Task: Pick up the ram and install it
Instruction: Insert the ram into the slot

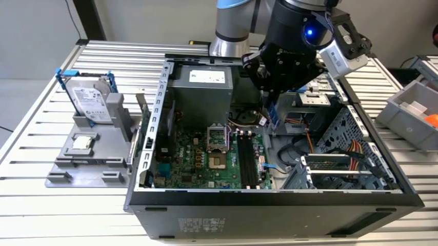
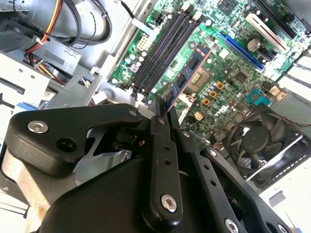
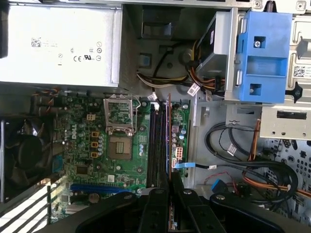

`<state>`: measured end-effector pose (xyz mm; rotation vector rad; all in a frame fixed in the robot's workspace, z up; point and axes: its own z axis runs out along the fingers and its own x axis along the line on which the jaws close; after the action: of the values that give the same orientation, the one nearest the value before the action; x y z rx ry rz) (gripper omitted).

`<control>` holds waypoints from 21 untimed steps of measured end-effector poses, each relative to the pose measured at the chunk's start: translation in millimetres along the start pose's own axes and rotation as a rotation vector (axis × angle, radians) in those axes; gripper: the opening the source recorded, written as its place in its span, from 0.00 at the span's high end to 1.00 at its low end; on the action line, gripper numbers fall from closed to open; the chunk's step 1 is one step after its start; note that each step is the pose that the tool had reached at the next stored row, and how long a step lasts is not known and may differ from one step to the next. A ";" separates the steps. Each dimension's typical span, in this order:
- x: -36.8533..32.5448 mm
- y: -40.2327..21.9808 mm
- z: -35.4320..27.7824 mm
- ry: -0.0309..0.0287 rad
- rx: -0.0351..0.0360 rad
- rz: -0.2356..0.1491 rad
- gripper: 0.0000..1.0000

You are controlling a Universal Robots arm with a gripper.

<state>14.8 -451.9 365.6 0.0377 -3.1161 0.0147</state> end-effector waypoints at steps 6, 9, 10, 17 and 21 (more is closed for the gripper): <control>0.0 0.0 1.7 0.0001 0.0024 0.004 1.00; -0.1 0.0 2.4 0.0002 0.0034 0.006 1.00; -0.1 0.0 2.5 0.0002 0.0036 0.007 1.00; -0.1 0.0 5.2 0.0002 0.0052 0.008 1.00; -0.2 0.2 9.0 0.0003 0.0068 0.010 1.00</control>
<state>14.8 -451.9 356.6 0.0217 -3.1160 0.0256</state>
